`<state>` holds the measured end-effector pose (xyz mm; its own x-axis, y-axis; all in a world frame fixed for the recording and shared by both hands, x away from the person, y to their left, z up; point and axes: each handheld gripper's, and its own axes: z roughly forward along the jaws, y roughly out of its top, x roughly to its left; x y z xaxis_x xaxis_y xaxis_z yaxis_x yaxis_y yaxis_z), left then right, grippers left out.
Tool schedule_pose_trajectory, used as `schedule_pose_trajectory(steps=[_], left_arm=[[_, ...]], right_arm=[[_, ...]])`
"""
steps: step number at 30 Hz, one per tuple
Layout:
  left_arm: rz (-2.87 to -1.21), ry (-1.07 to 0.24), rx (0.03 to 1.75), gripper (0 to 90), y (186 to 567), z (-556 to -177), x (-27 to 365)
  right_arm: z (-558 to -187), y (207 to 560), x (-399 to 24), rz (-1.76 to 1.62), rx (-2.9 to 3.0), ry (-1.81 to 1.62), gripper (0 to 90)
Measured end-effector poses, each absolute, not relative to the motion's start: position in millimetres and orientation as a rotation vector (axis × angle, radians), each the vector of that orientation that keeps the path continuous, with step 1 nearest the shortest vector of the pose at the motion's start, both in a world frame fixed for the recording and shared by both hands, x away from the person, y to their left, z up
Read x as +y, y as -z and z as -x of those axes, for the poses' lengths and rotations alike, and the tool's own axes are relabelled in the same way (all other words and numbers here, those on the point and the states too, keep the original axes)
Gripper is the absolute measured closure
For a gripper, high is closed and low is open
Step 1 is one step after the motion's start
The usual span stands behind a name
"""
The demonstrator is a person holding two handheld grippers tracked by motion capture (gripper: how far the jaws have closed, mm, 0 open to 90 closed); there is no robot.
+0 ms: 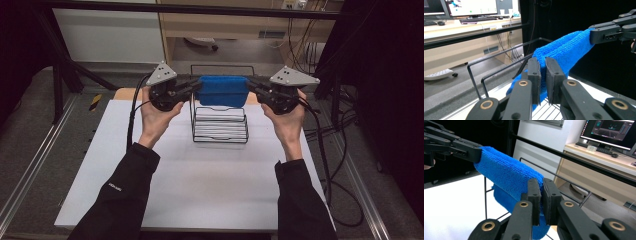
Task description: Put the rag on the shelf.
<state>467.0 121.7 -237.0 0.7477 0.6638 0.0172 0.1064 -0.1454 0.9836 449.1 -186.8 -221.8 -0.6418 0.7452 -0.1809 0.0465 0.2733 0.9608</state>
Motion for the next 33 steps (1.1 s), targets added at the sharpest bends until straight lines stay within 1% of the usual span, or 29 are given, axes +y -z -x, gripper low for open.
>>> schedule_pose_trajectory(steps=[6,12,14,18,23,26,31,33], left_arm=[[-1.714,-0.549,0.632,81.4,244.5,-466.0,120.1],[-1.736,-0.518,0.647,76.4,247.4,-464.6,122.2],[-1.722,-0.492,0.652,73.3,245.2,-463.1,123.9],[-1.699,-0.488,0.661,68.3,236.2,-459.3,126.6],[-1.693,-0.498,0.670,67.7,225.6,-458.9,125.3],[-1.697,-0.484,0.673,69.7,223.0,-459.6,123.4],[-1.767,-0.452,0.666,81.7,227.2,-458.0,118.5],[-1.802,-0.445,0.670,85.1,230.4,-458.0,116.8]], right_arm=[[-447.6,228.9,-186.3,-0.713,1.947,-1.385,85.5],[-447.7,236.0,-186.8,-0.718,1.976,-1.375,85.3],[-447.9,237.9,-186.9,-0.717,1.978,-1.374,85.3],[-448.8,241.6,-186.7,-0.719,1.986,-1.373,85.3],[-448.5,242.8,-185.1,-0.710,1.994,-1.366,85.2],[-448.1,243.4,-184.5,-0.705,1.999,-1.356,85.0],[-447.7,243.9,-184.0,-0.703,2.009,-1.344,84.7],[-447.9,244.2,-184.0,-0.700,2.012,-1.340,84.4]])
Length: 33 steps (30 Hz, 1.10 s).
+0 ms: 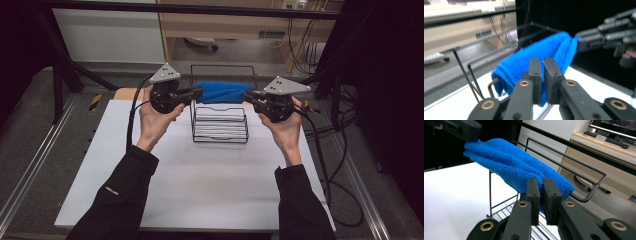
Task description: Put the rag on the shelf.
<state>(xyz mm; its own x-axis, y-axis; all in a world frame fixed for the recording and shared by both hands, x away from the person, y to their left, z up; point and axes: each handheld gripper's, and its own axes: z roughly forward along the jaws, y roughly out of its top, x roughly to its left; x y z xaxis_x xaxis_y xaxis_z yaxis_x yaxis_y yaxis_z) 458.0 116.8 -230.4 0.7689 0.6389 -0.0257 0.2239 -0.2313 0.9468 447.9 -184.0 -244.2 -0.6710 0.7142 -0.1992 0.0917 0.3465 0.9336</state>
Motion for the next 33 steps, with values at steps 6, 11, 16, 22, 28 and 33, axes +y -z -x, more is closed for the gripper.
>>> schedule_pose_trajectory(steps=[6,11,16,22,28,33], left_arm=[[-1.854,-0.434,0.680,89.6,240.6,-460.2,114.1],[-1.875,-0.442,0.684,89.9,245.5,-462.3,110.6],[-1.893,-0.448,0.685,89.9,250.5,-464.6,107.4],[-1.921,-0.466,0.691,89.9,259.3,-467.3,105.4],[-1.934,-0.466,0.706,89.8,267.5,-469.7,104.9],[-1.944,-0.466,0.712,89.9,275.7,-471.0,103.9]], right_arm=[[-448.4,245.3,-182.9,-0.705,2.026,-1.334,82.7],[-448.7,245.2,-183.2,-0.715,2.042,-1.336,79.1],[-446.7,242.7,-185.5,-0.733,2.044,-1.360,69.0],[-445.4,237.8,-188.9,-0.759,2.024,-1.461,60.8],[-443.8,239.0,-187.9,-0.777,2.057,-1.471,74.0],[-447.0,253.5,-185.3,-0.836,2.130,-1.410,90.0]])
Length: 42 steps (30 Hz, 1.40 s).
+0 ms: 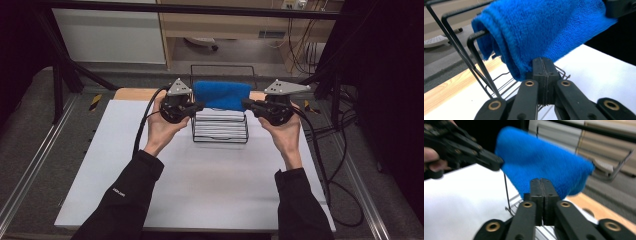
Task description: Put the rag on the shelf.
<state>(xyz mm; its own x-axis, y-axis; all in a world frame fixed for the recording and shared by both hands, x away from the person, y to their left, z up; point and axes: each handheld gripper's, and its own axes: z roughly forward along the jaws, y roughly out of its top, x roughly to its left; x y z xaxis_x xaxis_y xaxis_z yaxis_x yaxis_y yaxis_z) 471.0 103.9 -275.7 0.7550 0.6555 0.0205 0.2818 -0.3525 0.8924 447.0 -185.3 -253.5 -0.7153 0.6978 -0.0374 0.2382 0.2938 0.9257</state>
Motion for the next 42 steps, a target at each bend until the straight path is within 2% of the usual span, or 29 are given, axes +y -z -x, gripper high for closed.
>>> schedule_pose_trajectory(steps=[11,15,24,30,36,42], left_arm=[[-1.929,-0.468,0.711,89.6,279.0,-474.0,103.8],[-1.921,-0.461,0.705,87.4,277.4,-472.6,105.8],[-1.921,-0.439,0.718,68.5,269.6,-460.5,121.9],[-1.955,-0.451,0.734,52.4,273.8,-445.6,137.9],[-1.997,-0.468,0.746,36.9,292.6,-432.7,156.5],[-2.009,-0.470,0.765,25.6,317.1,-420.0,178.5]], right_arm=[[-455.6,273.5,-188.1,-0.895,2.073,-1.343,89.9],[-452.2,271.6,-188.4,-0.873,2.072,-1.365,86.3],[-430.9,256.8,-198.5,-0.871,2.014,-1.441,60.5],[-418.7,253.7,-204.1,-0.902,2.017,-1.451,36.6],[-411.2,265.6,-208.5,-0.930,2.027,-1.431,16.7],[-403.0,287.4,-215.8,-0.981,2.028,-1.427,8.9]])
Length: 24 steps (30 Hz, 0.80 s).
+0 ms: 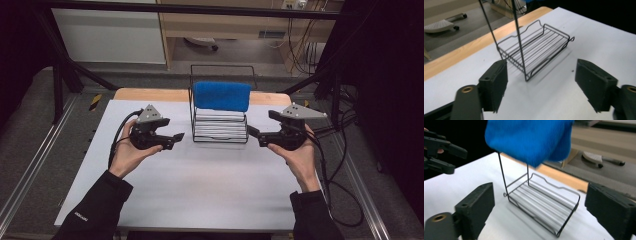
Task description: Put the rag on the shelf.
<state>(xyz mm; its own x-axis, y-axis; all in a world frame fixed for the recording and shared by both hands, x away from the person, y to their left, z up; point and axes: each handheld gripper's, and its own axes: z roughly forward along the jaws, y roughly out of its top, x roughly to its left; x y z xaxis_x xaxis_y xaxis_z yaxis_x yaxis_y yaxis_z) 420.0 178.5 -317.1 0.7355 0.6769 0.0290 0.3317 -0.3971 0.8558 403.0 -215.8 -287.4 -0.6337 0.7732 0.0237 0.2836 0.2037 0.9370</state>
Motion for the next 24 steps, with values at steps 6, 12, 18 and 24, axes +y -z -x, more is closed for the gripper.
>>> schedule_pose_trajectory(steps=[6,12,18,24], left_arm=[[-2.022,-0.464,0.820,17.7,341.1,-411.2,201.4],[-2.018,-0.443,0.857,11.1,364.5,-400.0,220.4],[-2.010,-0.445,0.889,6.4,390.3,-390.2,233.8],[-2.030,-0.447,0.918,5.4,411.6,-381.6,245.5]], right_arm=[[-395.4,311.8,-226.2,-1.030,2.044,-1.412,5.1],[-388.4,335.8,-235.3,-1.073,2.065,-1.405,2.9],[-382.3,363.1,-237.7,-1.105,2.120,-1.386,0.8],[-375.1,391.7,-240.0,-1.138,2.183,-1.354,0.7]])
